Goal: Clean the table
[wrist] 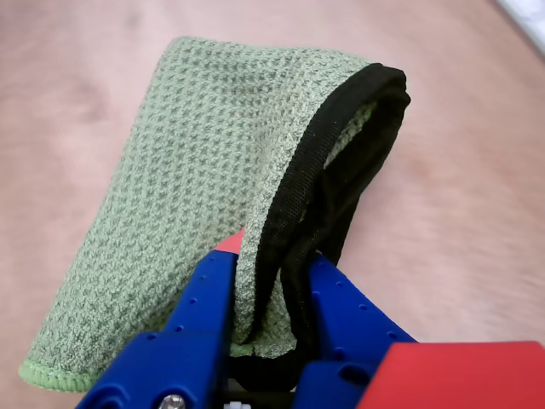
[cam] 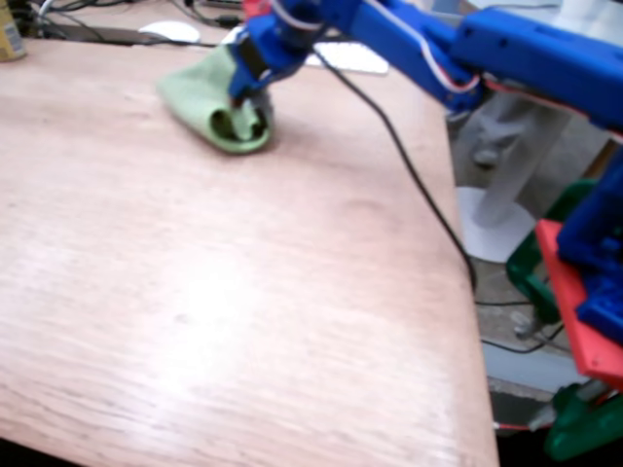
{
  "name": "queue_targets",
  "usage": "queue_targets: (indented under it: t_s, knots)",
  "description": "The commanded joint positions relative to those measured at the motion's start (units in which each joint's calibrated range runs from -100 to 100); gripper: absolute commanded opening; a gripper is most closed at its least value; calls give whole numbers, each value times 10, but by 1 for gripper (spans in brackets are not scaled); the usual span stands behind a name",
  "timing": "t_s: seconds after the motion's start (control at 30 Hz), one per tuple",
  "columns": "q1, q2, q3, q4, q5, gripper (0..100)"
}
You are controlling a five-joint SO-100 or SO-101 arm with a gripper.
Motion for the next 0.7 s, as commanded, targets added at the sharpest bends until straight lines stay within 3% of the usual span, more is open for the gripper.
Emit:
queue_targets:
  t_s: [0.0, 0.2, 0.4, 0.5, 0.57, 0.67]
  knots:
    - [158, 4, 42, 32, 5, 0]
    - [378, 4, 107, 55, 5, 0]
    - [496, 3, 107, 56, 12, 0]
    - [484, -16, 96, 56, 39, 0]
    - [464, -154, 99, 78, 39, 0]
    - [310, -403, 105, 210, 39, 0]
